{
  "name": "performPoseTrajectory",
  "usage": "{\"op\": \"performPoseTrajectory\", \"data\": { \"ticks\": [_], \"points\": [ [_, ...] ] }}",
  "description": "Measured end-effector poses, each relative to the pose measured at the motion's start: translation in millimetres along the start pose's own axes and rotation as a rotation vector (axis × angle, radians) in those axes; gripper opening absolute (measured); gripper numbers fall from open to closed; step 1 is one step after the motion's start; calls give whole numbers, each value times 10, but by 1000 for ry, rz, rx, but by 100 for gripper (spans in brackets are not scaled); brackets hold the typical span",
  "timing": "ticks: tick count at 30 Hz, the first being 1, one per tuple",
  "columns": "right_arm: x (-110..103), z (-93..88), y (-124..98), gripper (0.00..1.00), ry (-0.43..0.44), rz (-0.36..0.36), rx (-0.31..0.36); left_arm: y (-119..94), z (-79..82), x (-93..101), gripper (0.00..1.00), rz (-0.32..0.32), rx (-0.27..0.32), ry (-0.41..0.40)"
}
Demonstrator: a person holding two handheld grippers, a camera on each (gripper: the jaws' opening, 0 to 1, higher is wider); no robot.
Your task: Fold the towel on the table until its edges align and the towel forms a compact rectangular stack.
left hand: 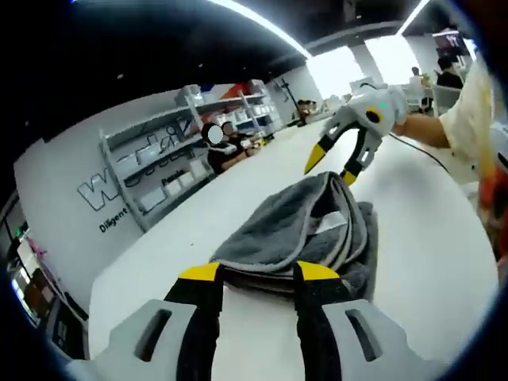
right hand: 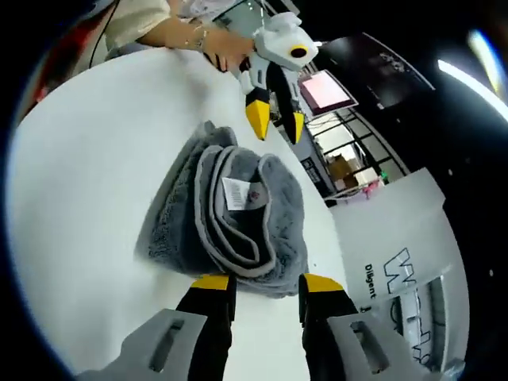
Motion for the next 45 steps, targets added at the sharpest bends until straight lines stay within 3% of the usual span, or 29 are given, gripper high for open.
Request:
{"op": "performPoseTrajectory", "data": {
  "ticks": [3,5,9,19,23,24,26,28,31,38,42,45],
  "points": [
    [-30,9,14,27,-11,1,-4,67,17,9,30,19,-29,137],
    [-43,26,17,27,5,4,11,119,29,59,29,18,-74,284],
    [-54,52,29,27,-1,7,19,160,56,152,28,11,-112,404],
    [-46,46,22,27,18,2,30,23,-32,87,26,47,-216,489],
    [-44,66,27,26,10,0,28,93,-41,133,29,46,-204,532],
    [-45,73,28,24,11,4,28,131,-37,166,29,35,-199,557],
    [-52,80,31,23,15,14,28,170,-61,196,28,28,-261,633],
    [-54,91,38,23,9,20,28,209,-60,228,27,46,-281,719],
    [-54,111,49,21,-1,35,33,253,-53,288,21,4,-230,673],
    [-5,152,47,12,-5,49,62,212,-70,215,6,0,-241,653],
    [28,156,32,10,26,59,76,156,-10,189,4,-13,-200,570],
    [71,162,7,9,102,62,120,115,71,189,3,-31,-139,492]
  ]
}}
Point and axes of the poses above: the point that each gripper's makers call its tool centre point, and the gripper's own axes: y roughly forward along the fingers, x roughly to its right, z roughly out of its top, the point moved 8 cm from there along -y, roughly backward along the fingers, and after that the axes turned 1 degree about -y, right-handed, at the moved point
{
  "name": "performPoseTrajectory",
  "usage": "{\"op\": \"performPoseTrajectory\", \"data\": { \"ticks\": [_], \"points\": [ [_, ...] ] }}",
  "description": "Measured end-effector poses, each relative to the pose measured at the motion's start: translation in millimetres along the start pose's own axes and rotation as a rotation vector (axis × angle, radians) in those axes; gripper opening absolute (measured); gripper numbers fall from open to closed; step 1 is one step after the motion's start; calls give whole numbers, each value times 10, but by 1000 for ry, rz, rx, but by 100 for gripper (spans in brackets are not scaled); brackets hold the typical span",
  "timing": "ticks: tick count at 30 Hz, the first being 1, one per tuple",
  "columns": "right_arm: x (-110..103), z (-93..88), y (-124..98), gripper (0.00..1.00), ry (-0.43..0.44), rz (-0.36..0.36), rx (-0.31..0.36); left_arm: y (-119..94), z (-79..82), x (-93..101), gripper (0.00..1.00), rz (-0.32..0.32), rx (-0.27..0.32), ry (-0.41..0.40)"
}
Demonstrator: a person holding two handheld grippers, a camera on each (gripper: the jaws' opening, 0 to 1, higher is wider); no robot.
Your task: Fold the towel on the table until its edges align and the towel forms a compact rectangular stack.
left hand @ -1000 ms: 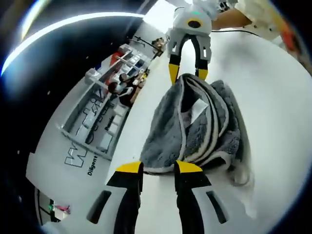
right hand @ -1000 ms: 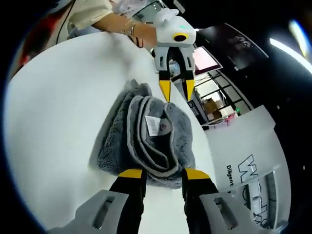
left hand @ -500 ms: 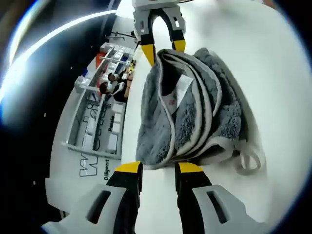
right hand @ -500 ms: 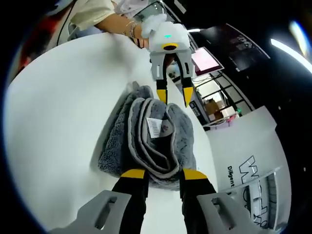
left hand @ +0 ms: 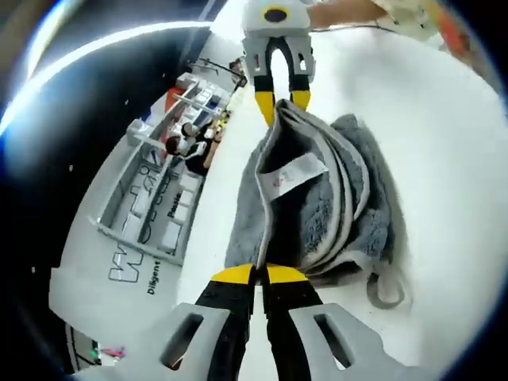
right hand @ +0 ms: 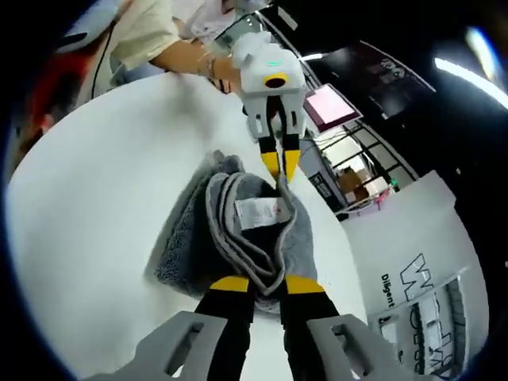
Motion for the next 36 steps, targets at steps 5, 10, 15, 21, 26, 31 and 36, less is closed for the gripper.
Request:
{"op": "performPoseTrajectory", "data": {
  "ticks": [5,10,15,21,26,31,36],
  "points": [
    [216,29,-91,7,190,-41,96,-71,166,27,3,-66,144,-144],
    [351,43,-106,7,276,-73,81,-102,245,74,6,-143,269,-288],
    [376,68,-78,6,339,-90,79,-97,262,172,10,-204,321,-361],
    [347,70,-37,6,342,-80,78,-73,235,267,16,-233,296,-359],
    [332,65,-52,6,344,-79,76,-164,244,251,23,-236,323,-397],
    [317,65,-65,6,345,-78,79,-164,245,295,27,-202,279,-365],
    [300,63,-74,6,349,-82,72,-155,296,368,31,-206,290,-373]
  ]
}}
Point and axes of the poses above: the point that each gripper's makers call its tool centre point, and the gripper's own axes: y roughly forward along the fingers, x roughly to its right, z roughly out of its top, the point moved 8 cm from there along -y, roughly backward along the fingers, and after that the axes turned 1 degree about -y, right-handed, at the moved point
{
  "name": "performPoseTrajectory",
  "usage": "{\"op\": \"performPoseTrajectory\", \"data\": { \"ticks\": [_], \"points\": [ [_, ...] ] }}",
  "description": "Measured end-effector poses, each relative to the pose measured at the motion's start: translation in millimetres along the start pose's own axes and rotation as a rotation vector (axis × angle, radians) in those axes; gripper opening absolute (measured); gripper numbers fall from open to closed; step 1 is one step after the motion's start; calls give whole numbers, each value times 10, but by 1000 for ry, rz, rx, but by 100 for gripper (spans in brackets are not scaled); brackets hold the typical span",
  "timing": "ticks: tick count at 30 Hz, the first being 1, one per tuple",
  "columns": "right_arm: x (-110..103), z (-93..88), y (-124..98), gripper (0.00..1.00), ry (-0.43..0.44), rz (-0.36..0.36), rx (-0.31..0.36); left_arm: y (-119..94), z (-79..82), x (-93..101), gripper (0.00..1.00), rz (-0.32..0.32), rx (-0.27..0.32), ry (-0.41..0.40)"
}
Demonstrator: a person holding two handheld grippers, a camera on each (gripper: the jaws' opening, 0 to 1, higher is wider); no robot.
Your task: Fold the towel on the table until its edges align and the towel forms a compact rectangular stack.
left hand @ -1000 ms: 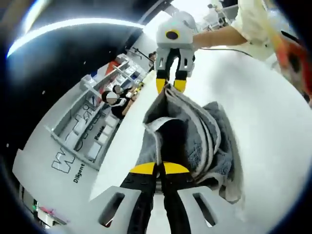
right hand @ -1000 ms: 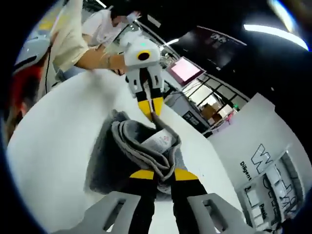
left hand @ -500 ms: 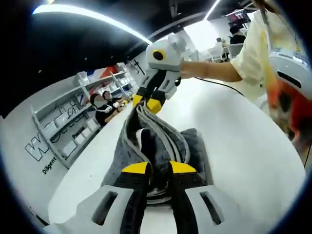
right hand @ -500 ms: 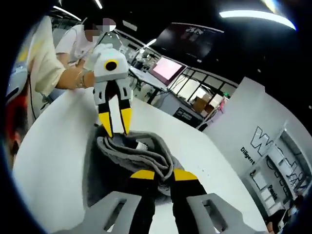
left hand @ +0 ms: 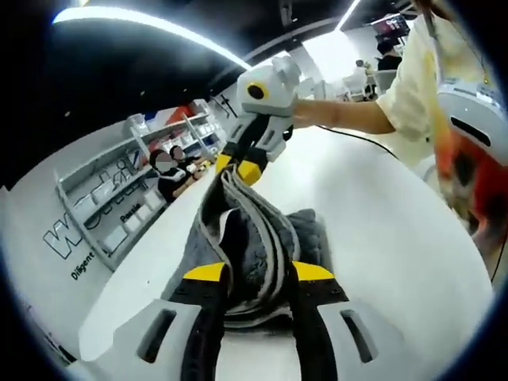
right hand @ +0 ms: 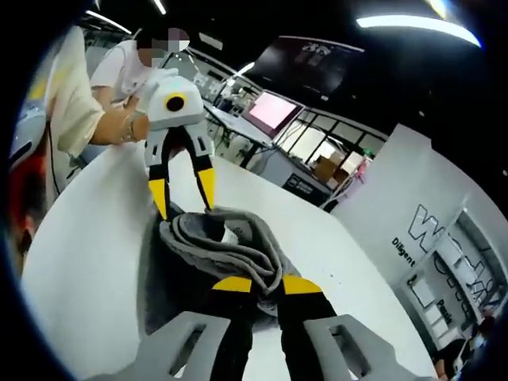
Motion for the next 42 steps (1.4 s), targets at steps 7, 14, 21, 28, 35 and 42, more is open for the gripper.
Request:
{"op": "performPoseTrajectory", "data": {
  "ticks": [7,14,21,28,35,42],
  "points": [
    [-40,21,-9,6,-3,6,3,41,-22,15,34,67,-70,83],
    [-62,33,-20,6,-9,6,-3,14,23,42,35,116,-43,77],
    [-106,47,-15,6,-18,15,-7,76,-32,91,39,164,-109,111],
    [-112,47,-27,6,-21,18,-9,63,-64,62,36,198,-142,103],
    [-125,33,-48,6,-21,23,-2,28,-68,9,27,202,-152,81],
    [-99,34,-88,6,-10,28,17,-35,-30,-99,14,187,-108,-13]
  ]
}}
Point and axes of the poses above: the point that each gripper's makers call its tool centre point, and the gripper's own axes: y roughly forward along the fingers, x roughly to its right, z roughly out of its top, the point moved 8 cm from there along -y, roughly backward along the fingers, and after that the axes turned 1 degree about -y, right-handed, at the moved point
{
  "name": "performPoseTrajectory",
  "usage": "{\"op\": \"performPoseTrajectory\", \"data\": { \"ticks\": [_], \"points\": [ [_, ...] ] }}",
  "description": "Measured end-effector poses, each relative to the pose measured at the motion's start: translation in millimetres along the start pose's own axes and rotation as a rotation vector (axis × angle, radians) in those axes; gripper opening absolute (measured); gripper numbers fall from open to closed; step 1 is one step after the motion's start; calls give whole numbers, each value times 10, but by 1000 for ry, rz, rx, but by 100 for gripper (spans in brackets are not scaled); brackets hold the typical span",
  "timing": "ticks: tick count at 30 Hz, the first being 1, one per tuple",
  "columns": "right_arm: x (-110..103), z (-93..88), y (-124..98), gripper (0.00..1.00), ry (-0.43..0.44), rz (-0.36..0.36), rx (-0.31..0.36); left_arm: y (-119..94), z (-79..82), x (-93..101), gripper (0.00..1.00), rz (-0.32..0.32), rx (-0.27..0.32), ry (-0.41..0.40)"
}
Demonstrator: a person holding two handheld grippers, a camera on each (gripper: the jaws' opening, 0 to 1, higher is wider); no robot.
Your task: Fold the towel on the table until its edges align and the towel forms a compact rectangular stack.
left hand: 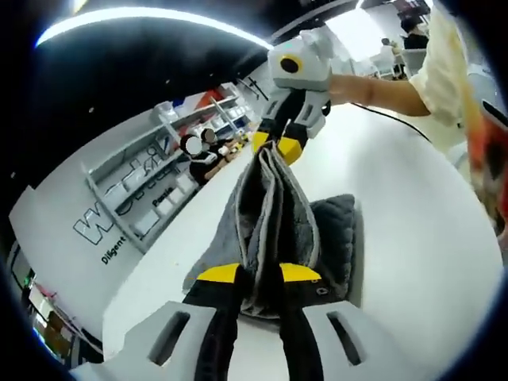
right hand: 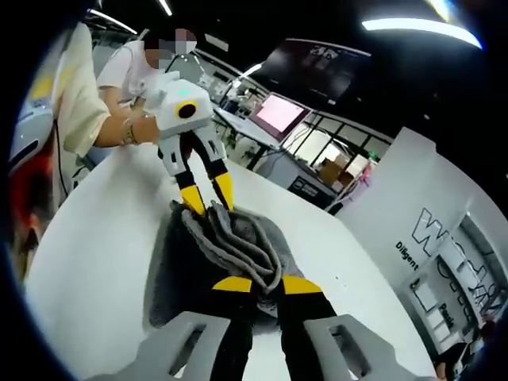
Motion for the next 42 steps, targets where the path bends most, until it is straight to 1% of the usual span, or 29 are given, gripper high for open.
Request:
{"op": "performPoseTrajectory", "data": {
  "ticks": [4,6,9,11,13,14,16,17,18,19,21,25,28,30,32,34,36,38,39,42],
  "points": [
    [17,27,7,6,5,-6,3,23,37,-90,8,0,-10,-9],
    [29,32,12,6,0,-13,-8,9,75,-146,6,3,2,-29],
    [92,77,1,6,9,-33,-4,-19,156,-300,6,15,16,-47],
    [163,130,1,6,21,-51,7,-21,196,-376,6,27,22,-41],
    [242,194,9,6,33,-71,15,-14,279,-539,6,48,26,-24],
    [287,227,16,6,42,-86,20,-12,299,-582,6,53,28,-21],
    [380,280,32,6,60,-120,25,3,363,-734,6,70,35,-16],
    [413,293,37,5,73,-133,27,11,374,-777,6,75,36,-16],
    [480,311,57,5,100,-158,33,26,384,-841,6,82,37,-22],
    [528,319,76,5,128,-178,37,52,393,-910,6,84,47,-47],
    [632,309,118,5,183,-214,43,102,390,-997,6,83,56,-63],
    [857,226,224,5,328,-277,53,207,392,-1137,6,123,79,-66],
    [1000,138,328,5,398,-309,44,305,391,-1225,7,145,96,-76],
    [1071,78,396,5,409,-325,33,342,378,-1262,8,164,102,-84],
    [1120,-26,481,5,431,-346,13,374,350,-1261,8,171,118,-111],
    [1244,-124,550,5,453,-374,-9,379,317,-1260,10,186,117,-125],
    [1252,-222,584,5,465,-391,-15,360,279,-1243,12,200,113,-135],
    [1341,-296,629,5,485,-406,-24,337,242,-1177,13,188,116,-145],
    [1364,-371,665,5,507,-413,-31,335,231,-1141,13,174,117,-146],
    [1342,-538,732,5,539,-416,-52,366,158,-937,15,93,105,-151]
  ]
}}
Point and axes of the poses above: the point that each gripper's makers call its tool centre point, and the gripper's own axes: y roughly forward along the fingers, x roughly to its right, z roughly out of its top, the point moved 8 cm from there along -y, roughly backward along the fingers, and after that the axes turned 1 degree about -y, right-handed, at the moved point
